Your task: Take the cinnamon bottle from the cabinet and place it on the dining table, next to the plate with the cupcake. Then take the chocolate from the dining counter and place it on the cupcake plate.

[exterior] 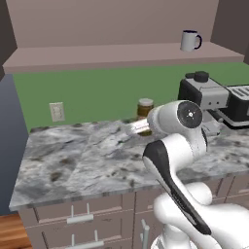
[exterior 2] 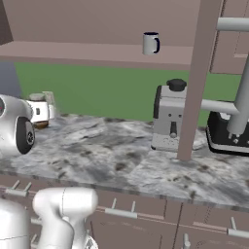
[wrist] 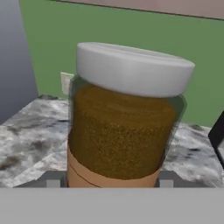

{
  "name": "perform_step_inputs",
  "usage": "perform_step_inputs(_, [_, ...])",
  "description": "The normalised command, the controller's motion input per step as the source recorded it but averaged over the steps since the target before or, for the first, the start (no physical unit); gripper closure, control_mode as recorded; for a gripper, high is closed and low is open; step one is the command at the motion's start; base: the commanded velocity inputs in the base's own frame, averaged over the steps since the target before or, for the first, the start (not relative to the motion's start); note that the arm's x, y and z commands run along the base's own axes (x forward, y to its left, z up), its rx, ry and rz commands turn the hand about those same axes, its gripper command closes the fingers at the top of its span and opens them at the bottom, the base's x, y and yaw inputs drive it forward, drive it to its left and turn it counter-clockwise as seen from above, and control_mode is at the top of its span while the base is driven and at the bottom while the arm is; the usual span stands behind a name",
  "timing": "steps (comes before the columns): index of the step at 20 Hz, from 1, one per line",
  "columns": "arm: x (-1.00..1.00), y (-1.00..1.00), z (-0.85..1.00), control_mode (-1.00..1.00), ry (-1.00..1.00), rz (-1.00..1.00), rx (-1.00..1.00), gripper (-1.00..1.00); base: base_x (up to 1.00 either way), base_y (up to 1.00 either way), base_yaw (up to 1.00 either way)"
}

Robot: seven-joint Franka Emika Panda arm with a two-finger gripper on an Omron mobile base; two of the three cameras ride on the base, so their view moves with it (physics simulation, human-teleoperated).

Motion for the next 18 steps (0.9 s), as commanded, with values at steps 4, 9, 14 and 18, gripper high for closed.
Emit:
perform_step_inputs(4, [-0.13, 0.0, -0.16, 1.0, 0.11, 0.0, 0.04, 1.0, -0.4, 0.0, 0.03])
perform_step_inputs(9, [0.0, 0.0, 0.0, 1.0, 0.0, 0.0, 0.0, 1.0, -1.0, 0.0, 0.36])
perform_step_inputs(14, [0.0, 0.0, 0.0, 1.0, 0.0, 0.0, 0.0, 1.0, -0.8, 0.0, 0.84])
perform_step_inputs(18, [0.0, 0.0, 0.0, 1.0, 0.0, 0.0, 0.0, 1.0, -0.45, 0.0, 0.98])
